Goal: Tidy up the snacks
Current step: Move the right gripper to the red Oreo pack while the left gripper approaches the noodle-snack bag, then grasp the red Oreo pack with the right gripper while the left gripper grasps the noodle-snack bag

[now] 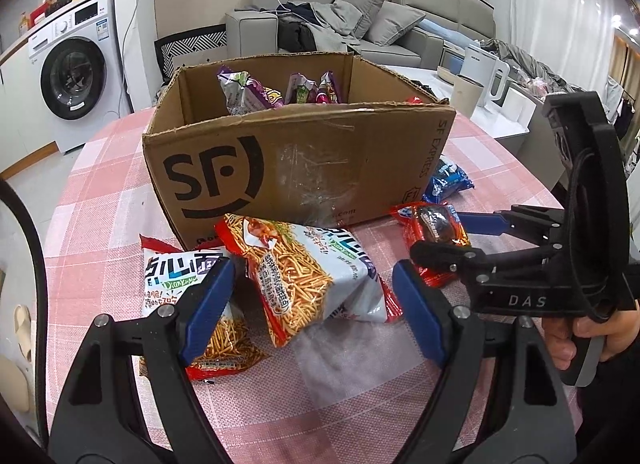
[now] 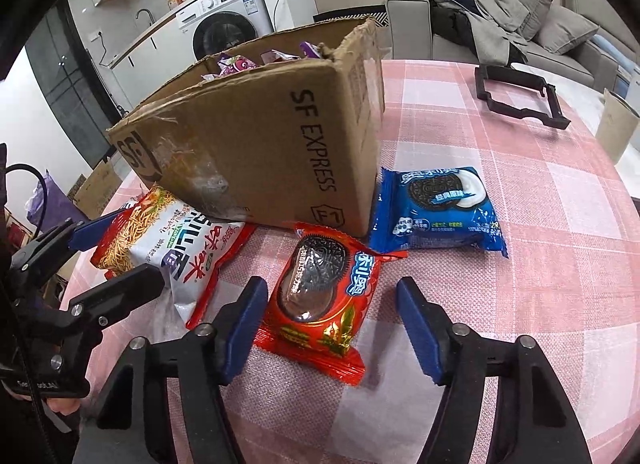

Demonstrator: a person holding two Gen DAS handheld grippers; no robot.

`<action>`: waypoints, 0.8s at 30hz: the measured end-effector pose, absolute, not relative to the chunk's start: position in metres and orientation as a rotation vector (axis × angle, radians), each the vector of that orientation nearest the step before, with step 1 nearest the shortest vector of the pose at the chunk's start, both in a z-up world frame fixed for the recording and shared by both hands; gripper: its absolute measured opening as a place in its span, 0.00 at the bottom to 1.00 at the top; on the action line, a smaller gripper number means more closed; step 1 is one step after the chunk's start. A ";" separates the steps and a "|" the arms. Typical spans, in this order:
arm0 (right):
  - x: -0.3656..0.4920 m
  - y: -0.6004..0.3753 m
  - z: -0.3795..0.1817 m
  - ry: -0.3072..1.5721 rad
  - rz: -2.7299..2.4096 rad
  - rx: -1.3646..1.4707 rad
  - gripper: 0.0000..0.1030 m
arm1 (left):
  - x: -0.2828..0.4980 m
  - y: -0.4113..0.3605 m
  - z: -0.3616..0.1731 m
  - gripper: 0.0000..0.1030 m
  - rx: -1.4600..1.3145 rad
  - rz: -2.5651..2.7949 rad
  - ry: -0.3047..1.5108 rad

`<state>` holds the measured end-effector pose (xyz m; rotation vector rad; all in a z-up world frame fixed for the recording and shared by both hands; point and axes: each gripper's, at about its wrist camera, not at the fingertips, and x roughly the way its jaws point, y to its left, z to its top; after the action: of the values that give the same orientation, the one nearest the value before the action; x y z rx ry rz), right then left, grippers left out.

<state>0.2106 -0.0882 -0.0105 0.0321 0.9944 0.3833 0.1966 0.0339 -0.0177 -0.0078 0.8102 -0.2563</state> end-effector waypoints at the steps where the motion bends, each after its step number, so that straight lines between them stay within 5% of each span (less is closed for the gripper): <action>1: 0.210 -0.089 -0.010 0.994 0.387 0.040 0.61 | 0.197 0.034 -0.019 0.77 -0.011 -0.259 0.815; 7: 0.207 -0.091 -0.010 0.989 0.421 0.075 0.46 | 0.198 0.033 -0.021 0.77 -0.021 -0.265 0.822; 24: 0.171 -0.120 0.004 0.915 0.446 0.145 0.45 | 0.200 0.020 -0.029 0.77 0.006 -0.242 0.816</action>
<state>0.1707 -0.1198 0.0040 0.1452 0.9146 0.4462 0.1995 0.0197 -0.0291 0.0059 0.8164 -0.2424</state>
